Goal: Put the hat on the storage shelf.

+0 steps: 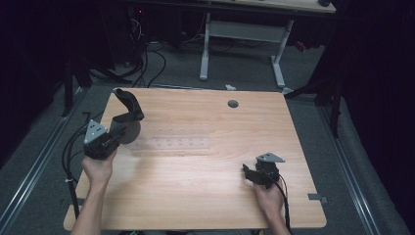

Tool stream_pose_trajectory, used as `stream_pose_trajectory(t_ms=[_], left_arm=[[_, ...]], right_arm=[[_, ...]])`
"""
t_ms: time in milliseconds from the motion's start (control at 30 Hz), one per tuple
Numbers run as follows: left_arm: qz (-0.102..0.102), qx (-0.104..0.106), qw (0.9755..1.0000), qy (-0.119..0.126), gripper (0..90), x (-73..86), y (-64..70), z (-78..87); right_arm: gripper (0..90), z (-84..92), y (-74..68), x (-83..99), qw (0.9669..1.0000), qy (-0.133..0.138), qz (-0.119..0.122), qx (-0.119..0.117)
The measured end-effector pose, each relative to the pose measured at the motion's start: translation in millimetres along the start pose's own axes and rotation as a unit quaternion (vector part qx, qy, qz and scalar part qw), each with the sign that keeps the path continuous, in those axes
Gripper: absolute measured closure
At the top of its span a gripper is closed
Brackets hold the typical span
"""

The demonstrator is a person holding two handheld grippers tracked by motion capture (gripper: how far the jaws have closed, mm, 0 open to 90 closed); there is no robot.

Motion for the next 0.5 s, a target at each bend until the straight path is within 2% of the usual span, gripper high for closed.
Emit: stream_pose_trajectory(t_ms=[500], left_arm=[[-0.002,-0.007,1.0000,0.001,86.5,-1.8,0.4,-0.6]], right_arm=[[36.5,0.0,0.0,0.0,1.0000,0.000,0.000,0.000]])
Point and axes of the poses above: each handheld gripper's, and its own axes: z roughly backward along the jaws, x roughly out of its underside, y roughly to its right, the point moved 10 cm from there along -z, roughly forward along the jaws, and after that the axes turned 5 degrees about z, right-handed, at the moved point
